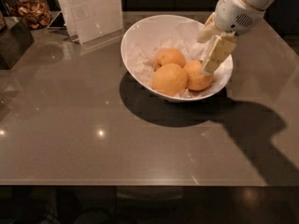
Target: Pick orange from white bowl
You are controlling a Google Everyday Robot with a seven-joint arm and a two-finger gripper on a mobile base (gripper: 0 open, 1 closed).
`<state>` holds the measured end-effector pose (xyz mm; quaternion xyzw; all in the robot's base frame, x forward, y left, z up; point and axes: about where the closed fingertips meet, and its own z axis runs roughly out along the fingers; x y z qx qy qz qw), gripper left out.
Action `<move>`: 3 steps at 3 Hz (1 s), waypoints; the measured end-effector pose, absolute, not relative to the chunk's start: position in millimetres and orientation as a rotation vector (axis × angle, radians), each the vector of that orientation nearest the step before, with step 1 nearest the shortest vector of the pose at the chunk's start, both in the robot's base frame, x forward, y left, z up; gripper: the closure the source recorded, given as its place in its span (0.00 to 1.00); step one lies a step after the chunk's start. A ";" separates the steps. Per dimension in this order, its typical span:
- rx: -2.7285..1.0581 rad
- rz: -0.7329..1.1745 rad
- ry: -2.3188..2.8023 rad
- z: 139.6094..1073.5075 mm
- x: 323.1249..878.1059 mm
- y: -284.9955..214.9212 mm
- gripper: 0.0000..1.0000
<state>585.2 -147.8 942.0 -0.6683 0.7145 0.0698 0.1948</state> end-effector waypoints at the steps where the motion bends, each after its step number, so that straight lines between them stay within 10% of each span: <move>1: -1.905 0.225 2.002 930.9 589.2 -140.9 0.35; 3: -1.958 0.288 2.013 907.1 595.3 -130.7 0.12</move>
Offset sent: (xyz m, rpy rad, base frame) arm 0.0011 0.0141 -0.0333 -0.0247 0.1191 0.0709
